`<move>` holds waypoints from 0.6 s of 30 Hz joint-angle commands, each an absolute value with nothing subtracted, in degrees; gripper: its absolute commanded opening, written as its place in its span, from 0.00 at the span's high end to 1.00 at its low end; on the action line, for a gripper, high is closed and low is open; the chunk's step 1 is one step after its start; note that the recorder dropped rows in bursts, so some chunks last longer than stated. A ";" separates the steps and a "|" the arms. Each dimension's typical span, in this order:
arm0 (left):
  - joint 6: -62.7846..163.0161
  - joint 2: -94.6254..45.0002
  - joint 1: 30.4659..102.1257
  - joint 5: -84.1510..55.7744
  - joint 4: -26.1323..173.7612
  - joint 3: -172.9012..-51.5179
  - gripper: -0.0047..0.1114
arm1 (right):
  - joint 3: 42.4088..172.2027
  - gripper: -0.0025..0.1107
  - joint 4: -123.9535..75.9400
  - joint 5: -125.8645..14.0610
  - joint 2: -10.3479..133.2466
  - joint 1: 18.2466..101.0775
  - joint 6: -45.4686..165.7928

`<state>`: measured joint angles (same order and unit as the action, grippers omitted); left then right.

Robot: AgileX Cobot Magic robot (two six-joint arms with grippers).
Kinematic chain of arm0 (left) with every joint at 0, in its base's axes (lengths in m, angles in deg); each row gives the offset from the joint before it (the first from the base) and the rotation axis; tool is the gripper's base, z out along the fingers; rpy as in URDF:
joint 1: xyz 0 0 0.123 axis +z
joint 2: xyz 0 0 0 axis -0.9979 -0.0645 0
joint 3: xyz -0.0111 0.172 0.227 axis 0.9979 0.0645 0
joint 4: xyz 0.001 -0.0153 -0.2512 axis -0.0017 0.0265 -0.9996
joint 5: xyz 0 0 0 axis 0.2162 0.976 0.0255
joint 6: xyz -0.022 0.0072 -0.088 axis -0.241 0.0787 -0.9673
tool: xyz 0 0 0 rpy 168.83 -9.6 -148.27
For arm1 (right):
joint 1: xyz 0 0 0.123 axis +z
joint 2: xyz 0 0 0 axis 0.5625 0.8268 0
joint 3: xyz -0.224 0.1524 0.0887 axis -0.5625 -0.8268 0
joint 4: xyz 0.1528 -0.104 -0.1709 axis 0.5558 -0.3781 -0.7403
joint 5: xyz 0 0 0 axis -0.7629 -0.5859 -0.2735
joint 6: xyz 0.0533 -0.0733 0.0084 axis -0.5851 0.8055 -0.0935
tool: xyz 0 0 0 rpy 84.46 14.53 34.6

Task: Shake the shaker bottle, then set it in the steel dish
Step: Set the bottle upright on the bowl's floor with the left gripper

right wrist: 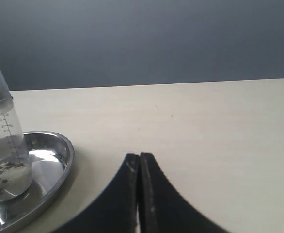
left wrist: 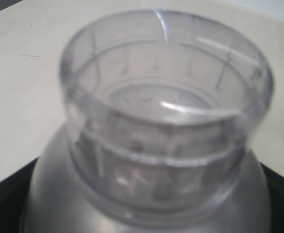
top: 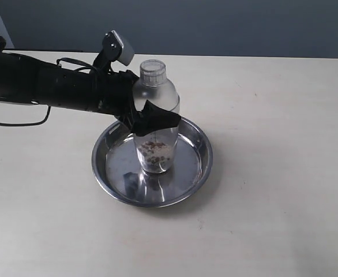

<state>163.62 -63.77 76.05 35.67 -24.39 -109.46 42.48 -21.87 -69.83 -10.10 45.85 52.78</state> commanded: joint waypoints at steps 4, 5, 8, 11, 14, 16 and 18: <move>165.10 -63.73 75.82 39.06 -25.02 -109.86 0.28 | 42.41 0.99 -21.73 -69.10 -10.35 45.61 52.78; 165.10 -63.73 75.82 39.06 -25.02 -109.86 0.26 | 42.41 0.99 -21.74 -68.98 -10.35 45.61 52.78; 165.10 -63.73 75.82 39.06 -24.77 -109.86 0.21 | 42.41 0.99 -21.85 -68.84 -10.35 45.61 52.78; 164.99 -63.73 75.82 39.06 -23.88 -109.86 0.15 | 42.41 0.99 -21.85 -68.84 -10.35 45.61 52.78; 164.99 -63.73 75.82 39.06 -22.77 -109.86 0.09 | 42.41 0.99 -21.85 -68.84 -10.35 45.61 52.78; 164.99 -63.73 75.82 39.17 -22.64 -109.86 0.07 | 42.41 0.99 -21.85 -68.84 -10.35 45.61 52.78; 164.99 -63.73 75.82 39.70 -22.49 -109.86 0.05 | 42.41 0.99 -21.85 -68.84 -10.35 45.61 52.78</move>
<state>163.62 -63.77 76.05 38.33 -22.43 -109.60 42.48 -21.87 -69.83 -10.10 45.85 52.78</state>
